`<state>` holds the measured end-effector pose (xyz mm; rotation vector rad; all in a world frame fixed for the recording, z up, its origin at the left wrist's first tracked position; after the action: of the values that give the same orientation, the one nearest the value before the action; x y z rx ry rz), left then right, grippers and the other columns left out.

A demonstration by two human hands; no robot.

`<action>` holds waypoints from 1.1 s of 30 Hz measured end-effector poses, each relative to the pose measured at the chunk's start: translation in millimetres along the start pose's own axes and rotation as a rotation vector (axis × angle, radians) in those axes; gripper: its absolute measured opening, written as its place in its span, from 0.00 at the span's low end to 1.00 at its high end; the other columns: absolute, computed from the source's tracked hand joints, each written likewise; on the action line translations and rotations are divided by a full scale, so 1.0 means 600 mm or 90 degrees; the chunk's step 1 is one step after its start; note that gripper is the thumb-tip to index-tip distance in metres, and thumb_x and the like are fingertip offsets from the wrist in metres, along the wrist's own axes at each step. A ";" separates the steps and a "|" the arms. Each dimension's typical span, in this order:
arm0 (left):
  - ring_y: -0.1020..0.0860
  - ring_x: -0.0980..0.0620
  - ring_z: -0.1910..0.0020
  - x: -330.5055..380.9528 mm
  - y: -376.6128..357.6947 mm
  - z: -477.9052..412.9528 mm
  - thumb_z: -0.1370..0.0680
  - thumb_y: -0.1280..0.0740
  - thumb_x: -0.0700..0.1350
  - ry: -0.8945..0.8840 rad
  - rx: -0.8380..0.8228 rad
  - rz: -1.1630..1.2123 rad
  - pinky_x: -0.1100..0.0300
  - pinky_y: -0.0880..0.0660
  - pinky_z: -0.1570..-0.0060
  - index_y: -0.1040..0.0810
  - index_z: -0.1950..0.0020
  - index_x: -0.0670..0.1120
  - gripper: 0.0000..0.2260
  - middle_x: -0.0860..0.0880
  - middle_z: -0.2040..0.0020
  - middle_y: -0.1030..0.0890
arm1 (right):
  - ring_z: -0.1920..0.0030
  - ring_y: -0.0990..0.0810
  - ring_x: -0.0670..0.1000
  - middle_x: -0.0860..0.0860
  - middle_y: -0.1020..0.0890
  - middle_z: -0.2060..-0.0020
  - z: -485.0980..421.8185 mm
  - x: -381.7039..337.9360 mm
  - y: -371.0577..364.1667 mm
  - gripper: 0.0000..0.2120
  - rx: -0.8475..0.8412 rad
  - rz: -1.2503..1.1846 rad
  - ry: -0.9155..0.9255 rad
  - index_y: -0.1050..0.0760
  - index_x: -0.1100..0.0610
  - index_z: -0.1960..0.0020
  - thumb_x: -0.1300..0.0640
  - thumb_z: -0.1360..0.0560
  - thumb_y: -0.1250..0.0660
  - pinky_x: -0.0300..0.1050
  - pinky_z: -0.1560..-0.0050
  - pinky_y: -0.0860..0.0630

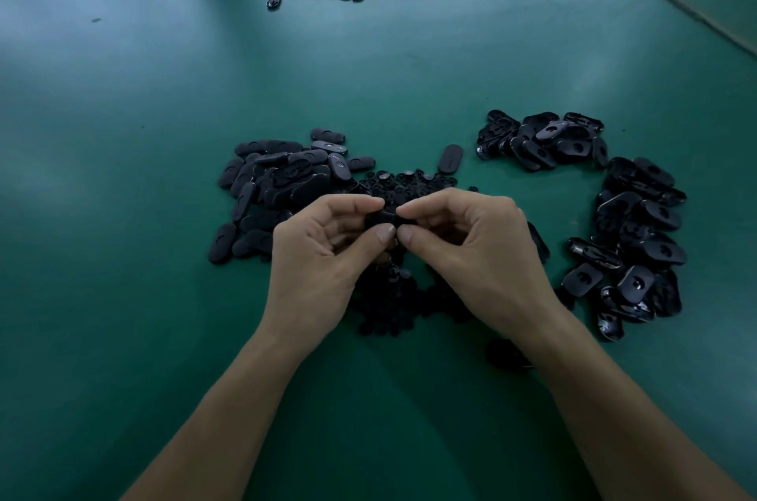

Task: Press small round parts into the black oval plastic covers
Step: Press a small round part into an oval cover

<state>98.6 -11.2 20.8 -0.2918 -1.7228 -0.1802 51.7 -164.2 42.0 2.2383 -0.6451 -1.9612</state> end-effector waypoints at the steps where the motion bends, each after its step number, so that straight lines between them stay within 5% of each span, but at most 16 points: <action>1: 0.16 0.55 0.59 0.000 0.000 0.000 0.27 0.25 0.35 0.000 0.000 -0.002 0.65 0.20 0.58 0.17 0.50 0.48 0.10 0.50 0.58 0.14 | 0.61 0.16 0.41 0.43 0.15 0.63 0.000 0.002 -0.001 0.07 -0.001 -0.003 -0.007 0.17 0.52 0.52 0.61 0.27 0.24 0.32 0.59 0.22; 19: 0.16 0.52 0.63 -0.003 0.012 0.001 0.32 0.22 0.42 0.000 0.031 -0.058 0.60 0.18 0.58 0.14 0.55 0.55 0.10 0.49 0.61 0.14 | 0.63 0.16 0.41 0.44 0.15 0.64 0.003 0.002 -0.004 0.06 0.000 0.000 -0.037 0.17 0.52 0.56 0.62 0.28 0.25 0.34 0.61 0.21; 28: 0.18 0.52 0.63 -0.002 0.013 0.000 0.26 0.26 0.35 -0.014 0.052 0.029 0.62 0.20 0.59 0.16 0.52 0.51 0.11 0.49 0.62 0.17 | 0.60 0.19 0.39 0.39 0.16 0.61 -0.009 -0.009 0.035 0.04 0.078 0.093 0.010 0.16 0.49 0.50 0.55 0.23 0.28 0.28 0.60 0.27; 31: 0.17 0.51 0.58 -0.006 0.021 -0.002 0.23 0.31 0.32 -0.009 0.086 0.069 0.62 0.20 0.57 0.18 0.49 0.47 0.10 0.50 0.59 0.16 | 0.50 0.21 0.40 0.43 0.20 0.46 -0.022 0.008 0.080 0.11 0.130 0.240 -0.026 0.20 0.49 0.40 0.57 0.21 0.32 0.28 0.48 0.26; 33: 0.17 0.52 0.54 -0.010 0.026 -0.003 0.22 0.32 0.32 0.006 0.109 0.103 0.61 0.20 0.54 0.19 0.46 0.46 0.11 0.51 0.55 0.16 | 0.38 0.26 0.50 0.48 0.25 0.38 -0.030 0.031 0.111 0.16 0.136 0.355 -0.072 0.24 0.49 0.34 0.58 0.20 0.35 0.40 0.33 0.32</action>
<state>105.8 2.4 14.6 -0.3026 -1.6853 0.0842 53.8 -235.2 51.0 1.7738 -1.3737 -1.7962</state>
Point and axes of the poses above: each hand's wrist, its own z-axis away from the middle knuckle, its own y-axis out of the back of the hand, x = y × z, the point moved 9 cm from there along -z, towards the middle knuckle
